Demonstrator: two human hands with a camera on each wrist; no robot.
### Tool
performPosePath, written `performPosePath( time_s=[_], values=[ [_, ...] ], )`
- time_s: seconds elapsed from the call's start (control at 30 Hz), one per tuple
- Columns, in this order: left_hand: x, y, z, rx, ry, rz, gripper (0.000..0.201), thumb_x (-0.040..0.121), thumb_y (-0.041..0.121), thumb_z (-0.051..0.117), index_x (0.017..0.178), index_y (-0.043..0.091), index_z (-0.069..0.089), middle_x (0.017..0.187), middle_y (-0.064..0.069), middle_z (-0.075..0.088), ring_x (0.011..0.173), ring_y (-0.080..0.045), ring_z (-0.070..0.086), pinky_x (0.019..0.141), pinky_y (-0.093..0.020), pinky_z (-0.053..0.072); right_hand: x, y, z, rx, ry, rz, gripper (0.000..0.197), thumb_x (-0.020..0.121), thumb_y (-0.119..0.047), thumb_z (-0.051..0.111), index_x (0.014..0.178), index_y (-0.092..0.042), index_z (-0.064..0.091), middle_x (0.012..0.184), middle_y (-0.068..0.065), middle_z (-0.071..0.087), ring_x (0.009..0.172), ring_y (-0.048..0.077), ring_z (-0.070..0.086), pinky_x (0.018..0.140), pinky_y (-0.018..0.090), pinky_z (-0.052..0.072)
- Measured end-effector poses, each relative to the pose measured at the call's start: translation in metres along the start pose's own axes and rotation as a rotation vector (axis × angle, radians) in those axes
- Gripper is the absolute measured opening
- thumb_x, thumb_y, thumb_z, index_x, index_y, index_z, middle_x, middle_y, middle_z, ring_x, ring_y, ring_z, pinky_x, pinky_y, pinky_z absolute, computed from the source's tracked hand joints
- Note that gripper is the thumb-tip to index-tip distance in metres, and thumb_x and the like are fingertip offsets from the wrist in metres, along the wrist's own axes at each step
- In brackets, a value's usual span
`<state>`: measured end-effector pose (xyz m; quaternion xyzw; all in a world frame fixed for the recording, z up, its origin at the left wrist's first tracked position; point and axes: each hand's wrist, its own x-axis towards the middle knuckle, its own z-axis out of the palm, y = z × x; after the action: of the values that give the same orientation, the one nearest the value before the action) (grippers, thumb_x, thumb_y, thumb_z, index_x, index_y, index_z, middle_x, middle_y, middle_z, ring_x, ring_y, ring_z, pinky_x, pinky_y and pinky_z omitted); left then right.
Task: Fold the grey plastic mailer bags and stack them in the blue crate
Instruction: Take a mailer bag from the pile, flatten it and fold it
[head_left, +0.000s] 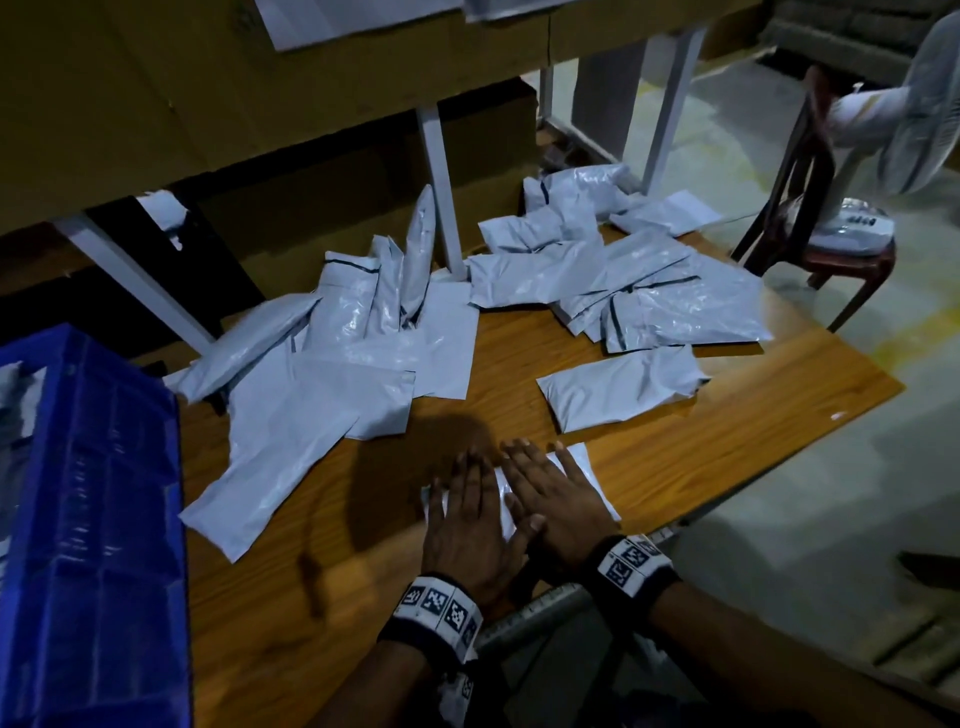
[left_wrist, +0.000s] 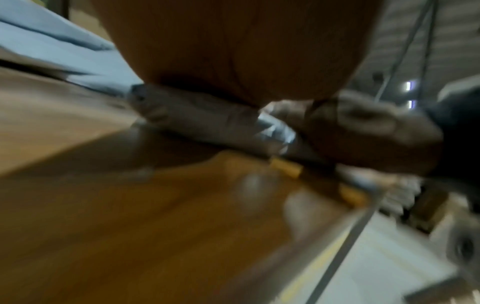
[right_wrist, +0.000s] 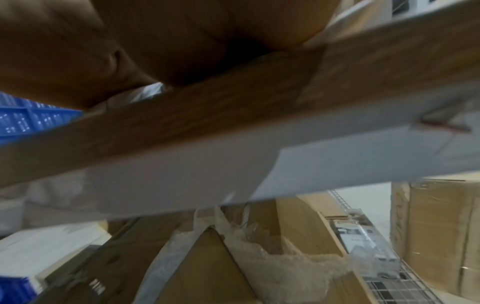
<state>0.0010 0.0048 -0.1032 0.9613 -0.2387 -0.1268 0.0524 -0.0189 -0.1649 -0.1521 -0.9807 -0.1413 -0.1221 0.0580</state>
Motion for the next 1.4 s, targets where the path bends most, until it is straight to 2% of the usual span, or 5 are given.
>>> performPosePath(
  time_s=[0.27,0.47,0.97,1.23,1.4],
  values=[
    [0.009,-0.001,0.011,-0.01,0.031,-0.015,0.094,0.098,0.075,0.006,0.158,0.007,0.032,0.166,-0.015,0.025,0.155,-0.029,0.013,0.122,-0.057,0.015,0.004,-0.002,-0.003,0.019,0.021,0.028,0.056,0.107,-0.035,0.028,0.153,-0.008,0.045,0.161,0.01,0.041,0.154,0.026,0.028,0.121,0.058,0.024],
    [0.008,0.002,0.001,-0.01,-0.073,-0.057,0.1,0.072,0.082,-0.031,0.151,0.02,-0.029,0.161,-0.002,-0.036,0.151,-0.022,-0.031,0.124,-0.055,-0.01,0.01,0.002,-0.01,0.105,-0.08,0.033,0.056,0.109,-0.037,0.024,0.152,-0.009,0.047,0.159,0.009,0.044,0.151,0.026,0.034,0.12,0.056,0.023],
    [-0.035,-0.001,-0.037,-0.134,-0.1,-0.215,0.114,0.062,0.084,0.069,0.156,0.031,0.033,0.155,0.004,0.046,0.144,-0.025,0.04,0.121,-0.051,0.024,-0.006,0.03,-0.106,0.313,-0.513,0.064,0.089,0.089,-0.053,0.069,0.161,-0.021,0.026,0.14,0.011,0.052,0.135,0.033,0.045,0.107,0.045,0.037],
    [-0.044,0.014,-0.068,-0.035,0.341,0.014,0.034,0.064,0.021,0.084,0.095,0.028,0.072,0.093,-0.003,0.061,0.082,-0.03,0.062,0.066,-0.04,0.05,-0.012,0.015,-0.114,0.005,0.051,0.039,0.031,0.076,-0.042,0.071,0.101,-0.024,0.064,0.097,0.007,0.052,0.084,0.032,0.053,0.071,0.04,0.036],
    [-0.061,0.017,-0.029,-0.021,0.16,0.002,0.061,0.086,0.021,0.07,0.145,0.027,0.052,0.148,-0.008,0.05,0.134,-0.033,0.049,0.109,-0.043,0.039,-0.054,0.002,-0.091,0.022,-0.061,0.099,0.042,0.075,-0.03,0.076,0.112,-0.024,0.06,0.124,0.008,0.062,0.115,0.035,0.062,0.097,0.052,0.044]
  ],
)
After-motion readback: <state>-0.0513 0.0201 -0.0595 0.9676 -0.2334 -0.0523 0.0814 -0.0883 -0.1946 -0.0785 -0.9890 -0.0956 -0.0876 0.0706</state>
